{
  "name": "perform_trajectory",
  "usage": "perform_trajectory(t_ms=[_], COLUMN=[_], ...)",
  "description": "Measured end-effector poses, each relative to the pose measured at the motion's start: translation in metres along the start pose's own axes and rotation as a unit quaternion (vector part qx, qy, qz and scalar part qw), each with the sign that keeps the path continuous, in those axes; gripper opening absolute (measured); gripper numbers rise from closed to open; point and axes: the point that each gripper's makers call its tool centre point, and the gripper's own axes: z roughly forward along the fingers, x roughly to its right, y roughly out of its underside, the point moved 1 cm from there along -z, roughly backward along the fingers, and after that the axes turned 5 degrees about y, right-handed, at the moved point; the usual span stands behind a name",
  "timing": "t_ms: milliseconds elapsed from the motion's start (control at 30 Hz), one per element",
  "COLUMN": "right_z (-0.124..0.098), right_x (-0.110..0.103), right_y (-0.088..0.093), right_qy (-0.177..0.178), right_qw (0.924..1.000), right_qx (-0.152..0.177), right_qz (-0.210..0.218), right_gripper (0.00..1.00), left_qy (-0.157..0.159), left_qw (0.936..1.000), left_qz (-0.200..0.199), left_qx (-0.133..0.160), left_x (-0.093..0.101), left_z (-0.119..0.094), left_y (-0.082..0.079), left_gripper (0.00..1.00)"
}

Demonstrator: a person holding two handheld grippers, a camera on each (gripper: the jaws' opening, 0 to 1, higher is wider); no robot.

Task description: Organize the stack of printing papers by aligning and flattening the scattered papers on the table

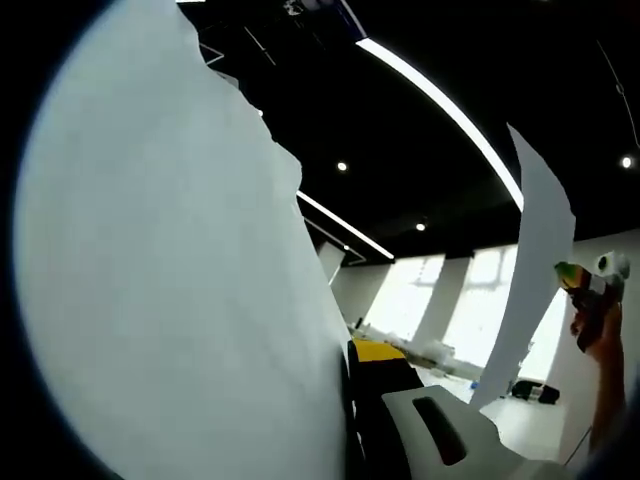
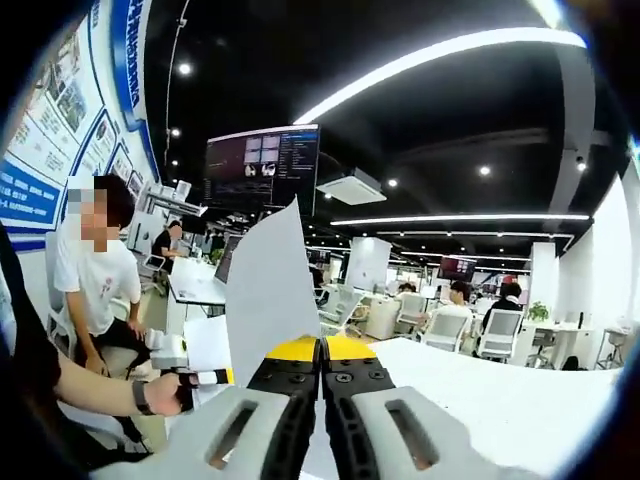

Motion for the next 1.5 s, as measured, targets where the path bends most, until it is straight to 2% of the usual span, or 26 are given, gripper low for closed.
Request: perform_trajectory(t_ms=[433,867,1500], right_z=[0.021,0.032,0.053], right_x=[0.012,0.022,0.034], right_y=[0.018,0.022,0.042], right_qy=[0.015,0.026,0.043], right_qw=[0.9997,0.9993,0.9983], right_qx=[-0.021,-0.025,-0.031], right_qz=[-0.006,-0.008,-0.023], right_gripper=[0.00,0.00,0.00], left_qy=[0.001,0.002,0.005], left_qw=[1.0000,1.0000,1.0000], left_qz=[0.001,0.000,-0.002], left_qx=[-0.002,-0.002,-0.001], left_x=[0.000,0.000,0.001], left_z=[0.000,0.000,0.000], left_y=[0.001,0.001,0.000], left_gripper=[0.09,0.09,0.09])
